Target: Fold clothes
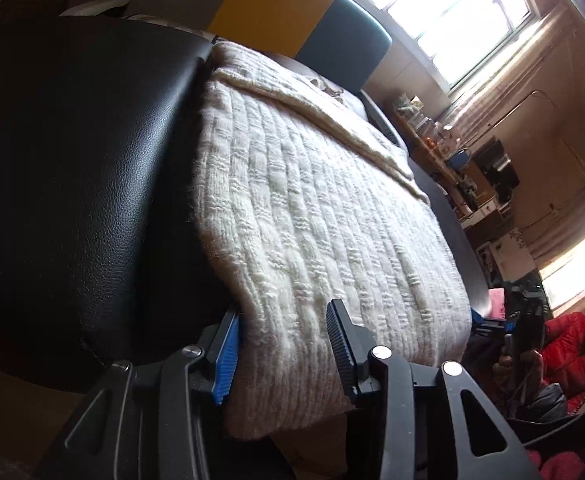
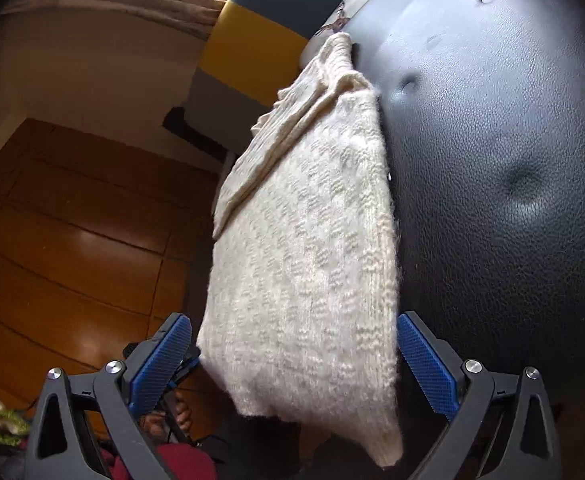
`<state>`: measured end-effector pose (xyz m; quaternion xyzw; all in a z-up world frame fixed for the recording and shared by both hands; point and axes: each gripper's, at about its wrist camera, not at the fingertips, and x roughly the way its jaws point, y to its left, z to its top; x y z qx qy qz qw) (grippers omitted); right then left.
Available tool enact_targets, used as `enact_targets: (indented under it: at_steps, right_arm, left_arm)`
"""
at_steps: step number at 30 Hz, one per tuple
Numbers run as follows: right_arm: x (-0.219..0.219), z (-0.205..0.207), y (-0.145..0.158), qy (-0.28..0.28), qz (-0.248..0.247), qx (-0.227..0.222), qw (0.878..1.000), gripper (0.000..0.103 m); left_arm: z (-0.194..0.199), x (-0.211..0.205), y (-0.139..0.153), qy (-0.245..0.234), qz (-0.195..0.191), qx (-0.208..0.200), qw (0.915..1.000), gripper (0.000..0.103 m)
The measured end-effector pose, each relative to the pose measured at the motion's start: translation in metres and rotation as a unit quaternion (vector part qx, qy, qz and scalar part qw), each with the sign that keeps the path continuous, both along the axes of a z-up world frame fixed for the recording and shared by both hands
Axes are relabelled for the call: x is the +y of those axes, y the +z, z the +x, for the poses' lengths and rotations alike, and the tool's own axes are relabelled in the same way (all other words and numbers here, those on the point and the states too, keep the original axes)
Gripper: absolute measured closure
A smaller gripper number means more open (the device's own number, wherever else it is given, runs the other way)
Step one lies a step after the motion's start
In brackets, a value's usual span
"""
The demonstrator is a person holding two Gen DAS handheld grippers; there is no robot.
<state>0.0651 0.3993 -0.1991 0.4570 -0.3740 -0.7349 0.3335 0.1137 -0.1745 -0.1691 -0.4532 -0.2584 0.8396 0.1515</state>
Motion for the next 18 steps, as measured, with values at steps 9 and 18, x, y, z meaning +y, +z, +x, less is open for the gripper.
enact_targets:
  at_steps: [9,18]
  right_arm:
    - [-0.037,0.007,0.011,0.050,0.086,0.034,0.994,0.000]
    - [-0.044,0.023,0.010,0.020,0.111,0.075,0.991,0.000]
  left_arm:
    - [-0.013,-0.006,-0.005,0.011,0.016,-0.034,0.9992,0.069]
    - [-0.007,0.001,-0.002,0.013,0.005,-0.005,0.9999,0.061]
